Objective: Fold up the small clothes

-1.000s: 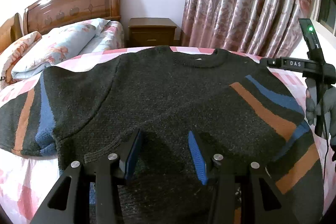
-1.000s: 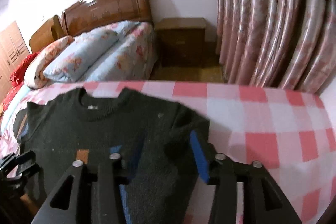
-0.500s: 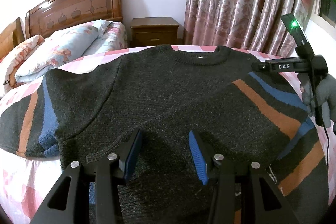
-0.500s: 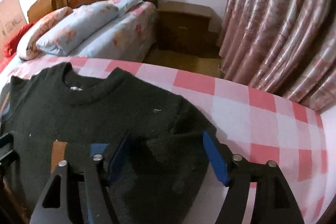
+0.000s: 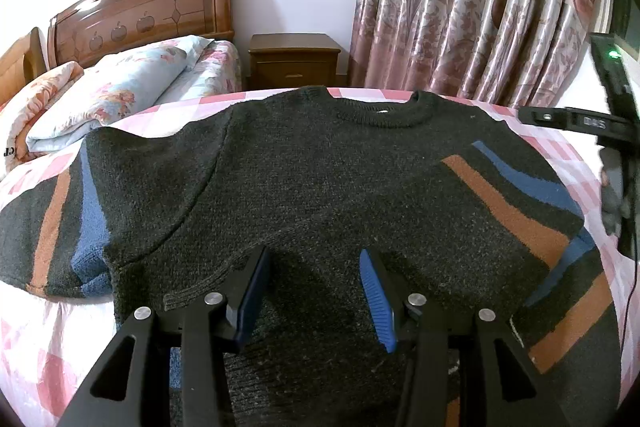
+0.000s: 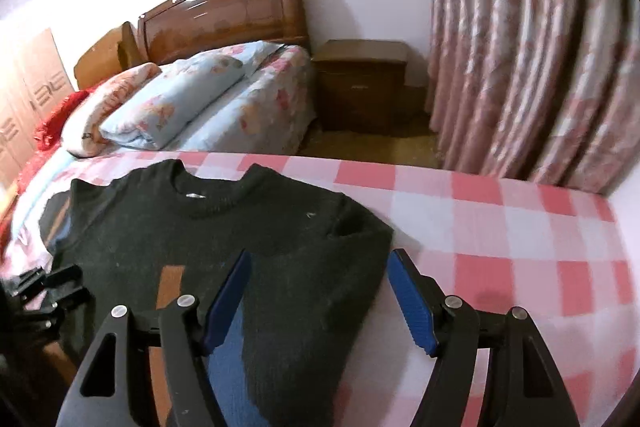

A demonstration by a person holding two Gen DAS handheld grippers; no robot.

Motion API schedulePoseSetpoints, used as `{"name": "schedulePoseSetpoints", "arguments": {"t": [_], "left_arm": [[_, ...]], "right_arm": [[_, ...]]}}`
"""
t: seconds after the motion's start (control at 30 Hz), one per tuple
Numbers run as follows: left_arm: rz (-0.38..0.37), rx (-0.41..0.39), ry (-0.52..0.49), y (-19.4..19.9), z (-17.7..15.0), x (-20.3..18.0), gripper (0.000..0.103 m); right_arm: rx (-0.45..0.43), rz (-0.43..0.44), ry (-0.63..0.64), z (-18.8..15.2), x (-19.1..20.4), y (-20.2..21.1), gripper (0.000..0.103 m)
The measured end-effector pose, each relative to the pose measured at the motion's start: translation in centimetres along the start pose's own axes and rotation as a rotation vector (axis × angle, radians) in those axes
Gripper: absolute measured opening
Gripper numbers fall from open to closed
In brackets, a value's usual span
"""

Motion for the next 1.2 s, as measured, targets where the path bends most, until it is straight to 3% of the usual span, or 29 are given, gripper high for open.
{"name": "schedulePoseSetpoints", "arguments": {"t": [0.13, 0.2, 0.33, 0.43, 0.5, 0.57, 0.6, 0.67, 0.73, 0.77, 0.8, 0.87, 0.93, 1.03, 1.13, 1.2], "left_arm": [[0.002, 0.001, -0.001, 0.0, 0.0, -0.1, 0.047], [0.002, 0.001, -0.001, 0.0, 0.0, -0.1, 0.047], [-0.002, 0.001, 0.002, -0.2, 0.1, -0.1, 0.047], [-0.009, -0.001, 0.009, -0.2, 0.1, -0.1, 0.047], [-0.013, -0.001, 0.013, -0.2, 0.1, -0.1, 0.047], [-0.015, -0.002, 0.016, -0.2, 0.1, -0.1, 0.047], [-0.032, -0.007, 0.033, 0.0, 0.1, 0.2, 0.047], [-0.073, -0.025, 0.097, 0.8, 0.1, 1.2, 0.047], [-0.089, -0.101, 0.225, 3.3, 0.0, 4.5, 0.047], [-0.079, -0.143, 0.294, 4.5, -0.1, 6.6, 0.047], [-0.062, -0.181, 0.381, 5.5, -0.3, 9.3, 0.047], [-0.019, -0.217, 0.575, 6.7, -1.0, 15.9, 0.048], [0.027, -0.191, 0.803, 6.9, -3.0, 23.5, 0.047], [0.065, -0.190, 1.005, 6.9, -5.2, 31.4, 0.047], [0.090, -0.171, 1.098, 5.7, -6.4, 36.3, 0.046], [0.057, -0.175, 1.123, 4.7, -6.4, 37.8, 0.045]], "right_arm": [[0.116, 0.012, 0.072, -0.6, 0.8, -4.6, 0.103], [0.113, -0.018, 0.131, -0.5, 1.3, -5.0, 0.103], [0.092, -0.143, 0.131, -0.7, 2.3, -2.1, 0.103], [0.025, -0.093, 0.177, -2.6, 6.4, 0.9, 0.103], [0.048, -0.107, 0.233, -4.7, 8.3, 0.8, 0.103], [0.126, -0.144, 0.278, -7.3, 9.3, -0.9, 0.103], [0.068, -0.145, 0.245, -7.2, 9.3, -0.5, 0.103], [0.097, -0.154, 0.168, -7.4, 8.8, -0.3, 0.103], [0.037, -0.203, 0.124, -6.7, 9.2, 1.2, 0.103], [0.002, -0.183, 0.117, -6.4, 9.9, 1.9, 0.103], [-0.022, -0.149, 0.133, -6.4, 11.1, 2.2, 0.103], [-0.037, -0.162, 0.180, -6.8, 12.2, 2.1, 0.103], [-0.014, -0.162, 0.188, -7.8, 12.7, 0.9, 0.103], [0.013, -0.160, 0.170, -9.3, 12.8, -0.5, 0.103], [0.010, -0.159, 0.153, -9.5, 12.9, -0.5, 0.103], [0.009, -0.155, 0.143, -9.5, 12.9, -0.4, 0.103]]}}
Point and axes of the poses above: each gripper's, at about its wrist camera, not at the fingertips, and y roughly against the way its jaws point, x to its left, z to its top, the point moved 8 cm from there along -y, roughly the way its jaws point, and after that the axes turned 2 degrees about y, right-handed, at the moved point
